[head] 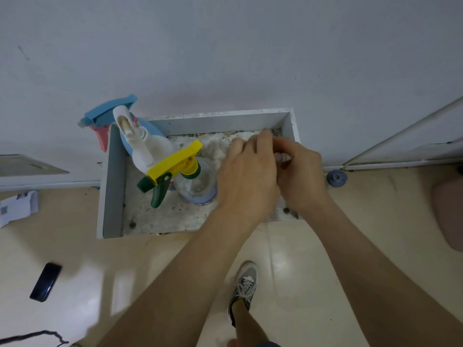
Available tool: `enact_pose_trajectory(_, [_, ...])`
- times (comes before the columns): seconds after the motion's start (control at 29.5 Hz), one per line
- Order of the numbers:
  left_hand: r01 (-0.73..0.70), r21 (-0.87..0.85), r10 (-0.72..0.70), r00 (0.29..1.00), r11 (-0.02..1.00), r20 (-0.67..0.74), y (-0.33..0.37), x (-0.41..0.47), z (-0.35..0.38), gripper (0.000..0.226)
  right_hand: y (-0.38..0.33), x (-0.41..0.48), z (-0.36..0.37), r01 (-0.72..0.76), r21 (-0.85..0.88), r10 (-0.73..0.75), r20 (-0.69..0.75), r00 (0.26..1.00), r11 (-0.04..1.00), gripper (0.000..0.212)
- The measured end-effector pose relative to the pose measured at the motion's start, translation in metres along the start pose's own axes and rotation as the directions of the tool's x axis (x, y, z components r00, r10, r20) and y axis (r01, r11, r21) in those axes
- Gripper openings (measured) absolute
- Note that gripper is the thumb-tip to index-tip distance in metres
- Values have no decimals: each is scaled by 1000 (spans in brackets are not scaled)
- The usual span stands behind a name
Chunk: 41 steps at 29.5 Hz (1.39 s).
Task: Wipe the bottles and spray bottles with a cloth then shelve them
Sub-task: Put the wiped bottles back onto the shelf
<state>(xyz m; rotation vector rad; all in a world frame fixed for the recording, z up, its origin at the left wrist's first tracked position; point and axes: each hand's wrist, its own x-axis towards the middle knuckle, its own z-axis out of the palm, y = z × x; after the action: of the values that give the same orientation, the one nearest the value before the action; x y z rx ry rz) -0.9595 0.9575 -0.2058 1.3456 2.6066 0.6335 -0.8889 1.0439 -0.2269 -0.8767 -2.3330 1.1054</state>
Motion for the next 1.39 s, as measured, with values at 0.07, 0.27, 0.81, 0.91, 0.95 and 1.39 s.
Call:
enact_pose_trajectory(0.07, [52, -92, -37, 987, 994, 157, -4, 17, 3, 68, 0, 0, -3, -68, 137, 73, -34, 997, 988, 32])
enact_pose_trajectory(0.27, [142, -39, -138, 986, 989, 97, -22, 31, 7, 26, 9, 8, -3, -85, 181, 79, 40, 996, 980, 59])
enact_pose_trajectory(0.81, [-201, -336, 147, 973, 920, -179, -13, -46, -32, 32, 17, -15, -9, -191, -136, 223, 285, 932, 972, 69])
enact_pose_trajectory(0.91, [-217, -448, 217, 975, 868, -51, -29, -82, -31, 27, 5, -40, -18, -286, -98, 294, 87, 952, 953, 60])
enact_pose_trajectory(0.95, [-219, -455, 252, 968, 863, 12, -35, -91, -30, 27, 0, -53, -22, -316, -77, 316, -10, 949, 946, 52])
enact_pose_trajectory(1.39, [-441, -363, 563, 521, 821, 641, -137, -210, 44, 26, -17, -365, 103, -805, 365, 871, -342, 352, 468, 30])
